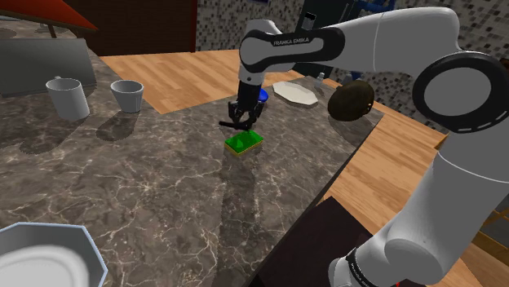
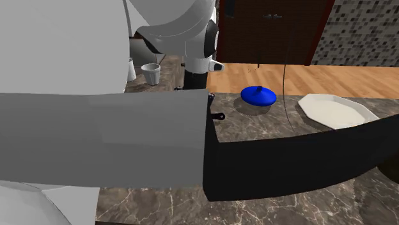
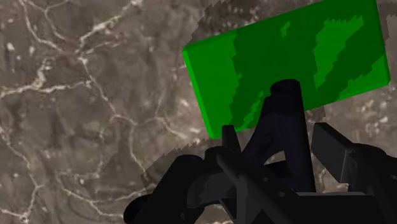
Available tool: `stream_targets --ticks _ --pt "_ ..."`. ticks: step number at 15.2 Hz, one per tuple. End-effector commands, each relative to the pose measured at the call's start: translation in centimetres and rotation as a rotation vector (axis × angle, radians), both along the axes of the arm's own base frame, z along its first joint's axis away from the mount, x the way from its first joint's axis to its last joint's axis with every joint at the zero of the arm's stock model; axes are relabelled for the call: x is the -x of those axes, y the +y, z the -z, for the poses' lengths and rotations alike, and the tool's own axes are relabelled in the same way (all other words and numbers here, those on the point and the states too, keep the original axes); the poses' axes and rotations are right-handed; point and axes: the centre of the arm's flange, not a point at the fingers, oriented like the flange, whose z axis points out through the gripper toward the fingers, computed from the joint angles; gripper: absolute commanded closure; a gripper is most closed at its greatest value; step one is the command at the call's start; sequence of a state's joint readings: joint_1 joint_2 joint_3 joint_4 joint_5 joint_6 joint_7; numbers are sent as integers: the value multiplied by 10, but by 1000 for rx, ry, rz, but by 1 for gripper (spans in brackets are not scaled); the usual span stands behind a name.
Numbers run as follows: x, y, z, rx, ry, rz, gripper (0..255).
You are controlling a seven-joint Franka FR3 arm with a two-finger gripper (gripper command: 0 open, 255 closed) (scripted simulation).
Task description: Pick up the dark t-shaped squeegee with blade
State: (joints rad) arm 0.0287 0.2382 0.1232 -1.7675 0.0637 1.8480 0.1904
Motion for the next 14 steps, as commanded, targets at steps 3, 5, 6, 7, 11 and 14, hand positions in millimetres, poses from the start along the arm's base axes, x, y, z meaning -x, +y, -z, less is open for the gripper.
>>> stream_targets --ticks 3,5,6,7,11,14 --pt "0 0 -21 0 0 0 255" --pt "0 0 -32 0 0 0 255" --pt "0 0 -37 0 0 0 255" --pt "0 0 -42 0 0 0 255" --pt "0 0 -63 0 0 0 255" --pt "0 0 -69 0 0 0 255"
